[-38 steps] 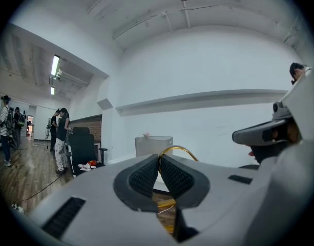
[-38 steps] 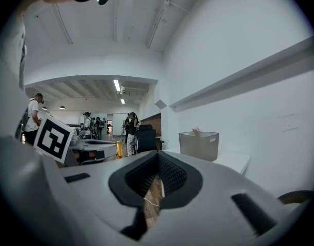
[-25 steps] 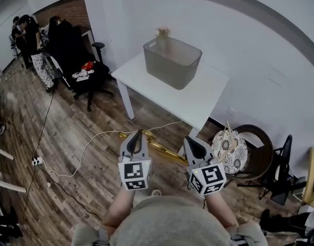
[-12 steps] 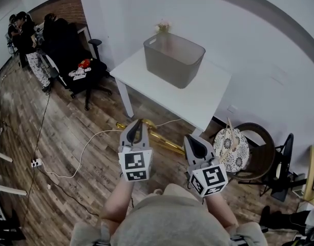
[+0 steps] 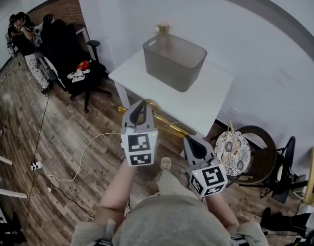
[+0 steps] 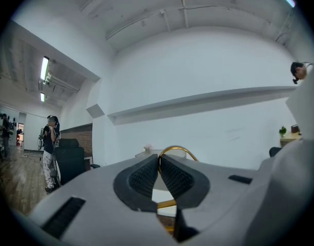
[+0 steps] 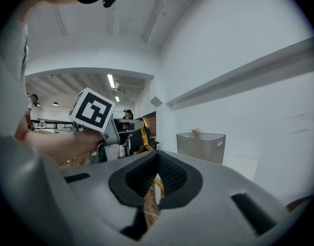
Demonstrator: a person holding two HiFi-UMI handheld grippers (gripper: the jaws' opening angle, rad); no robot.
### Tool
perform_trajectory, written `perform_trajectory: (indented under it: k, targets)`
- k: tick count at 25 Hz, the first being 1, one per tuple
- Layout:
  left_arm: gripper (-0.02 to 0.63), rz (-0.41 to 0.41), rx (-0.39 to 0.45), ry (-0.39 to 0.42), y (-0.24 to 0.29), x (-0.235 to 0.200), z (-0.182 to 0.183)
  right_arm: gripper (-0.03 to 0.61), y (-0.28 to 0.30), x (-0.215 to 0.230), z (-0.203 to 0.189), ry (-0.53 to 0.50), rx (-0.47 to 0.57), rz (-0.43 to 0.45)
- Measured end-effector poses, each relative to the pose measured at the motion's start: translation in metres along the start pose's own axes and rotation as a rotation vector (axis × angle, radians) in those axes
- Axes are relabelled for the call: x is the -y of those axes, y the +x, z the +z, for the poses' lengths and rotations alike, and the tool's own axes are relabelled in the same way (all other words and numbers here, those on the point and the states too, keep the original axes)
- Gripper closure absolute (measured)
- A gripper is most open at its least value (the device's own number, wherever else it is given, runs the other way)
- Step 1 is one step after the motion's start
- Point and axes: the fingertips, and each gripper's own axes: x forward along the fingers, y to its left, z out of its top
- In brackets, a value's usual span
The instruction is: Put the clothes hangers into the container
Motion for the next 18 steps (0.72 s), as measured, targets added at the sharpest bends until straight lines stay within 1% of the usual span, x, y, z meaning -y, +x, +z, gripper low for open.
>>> perform_trajectory:
  k: [5,9,18]
  targets:
    - [0.597,0.003,0.021,-0.005,0.045,-0.004,0.023,0.575,0.025,0.020,-0.001,0.001,0.006,-0.004]
    - [0.597,-0.005,0.034,0.005,0.080,-0.005,0.038,0.575,0.045,0.034,0.001,-0.015,-0.002,-0.004]
    - [0.597,-0.025,0.077,0.025,0.156,0.003,0.078,0.575,0.092,0.085,0.015,-0.012,-0.010,-0.008]
